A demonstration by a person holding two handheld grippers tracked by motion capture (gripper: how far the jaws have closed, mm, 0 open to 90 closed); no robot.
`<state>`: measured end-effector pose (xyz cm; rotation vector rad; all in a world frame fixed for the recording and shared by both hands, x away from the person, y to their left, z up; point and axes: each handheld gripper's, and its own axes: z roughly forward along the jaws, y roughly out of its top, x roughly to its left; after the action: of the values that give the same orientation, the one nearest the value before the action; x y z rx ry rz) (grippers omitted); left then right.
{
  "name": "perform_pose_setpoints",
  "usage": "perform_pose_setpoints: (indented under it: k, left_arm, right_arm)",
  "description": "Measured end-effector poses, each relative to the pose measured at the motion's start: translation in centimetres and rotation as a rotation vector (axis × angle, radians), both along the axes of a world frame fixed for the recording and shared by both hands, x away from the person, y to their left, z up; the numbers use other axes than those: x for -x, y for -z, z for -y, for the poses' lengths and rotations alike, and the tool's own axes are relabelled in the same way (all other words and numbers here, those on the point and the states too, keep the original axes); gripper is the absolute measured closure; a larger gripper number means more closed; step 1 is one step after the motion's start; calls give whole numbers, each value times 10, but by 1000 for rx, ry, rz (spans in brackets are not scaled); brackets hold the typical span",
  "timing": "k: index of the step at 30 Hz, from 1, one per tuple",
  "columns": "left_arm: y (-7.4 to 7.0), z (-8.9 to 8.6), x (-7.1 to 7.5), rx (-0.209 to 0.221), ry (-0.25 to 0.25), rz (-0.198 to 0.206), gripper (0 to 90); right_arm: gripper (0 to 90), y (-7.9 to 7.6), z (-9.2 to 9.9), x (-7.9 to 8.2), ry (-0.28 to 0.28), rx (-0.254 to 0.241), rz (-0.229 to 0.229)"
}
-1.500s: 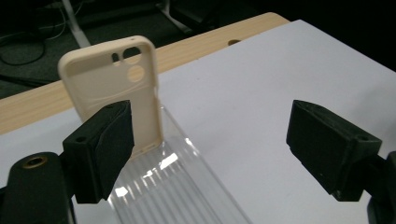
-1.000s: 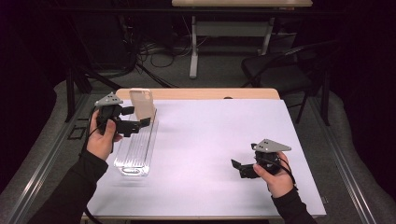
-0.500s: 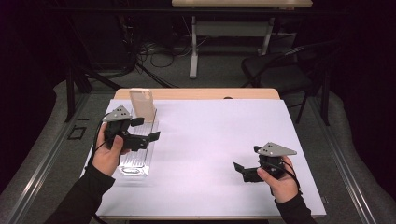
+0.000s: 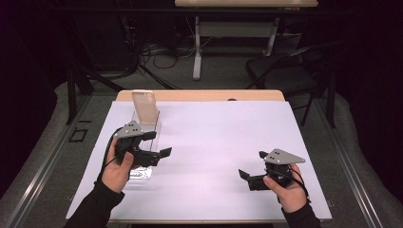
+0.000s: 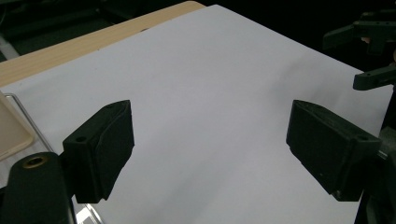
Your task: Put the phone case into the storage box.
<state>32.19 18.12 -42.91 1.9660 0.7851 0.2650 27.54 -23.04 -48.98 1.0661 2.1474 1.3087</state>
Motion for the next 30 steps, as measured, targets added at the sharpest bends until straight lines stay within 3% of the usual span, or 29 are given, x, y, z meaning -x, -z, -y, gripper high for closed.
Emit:
perform_pose_setpoints:
  k: [6,15,30]
  left_arm:
    - [10,5,5,-9,6,3,157]
    - [28,17,10,5,25,-24,157]
    - [50,22,19,24,39,-22,157]
  right_arm:
    - [23,2,1,4,3,-2,4]
    - [23,8,1,6,4,7,-5]
    - [23,16,1,8,5,17,-8]
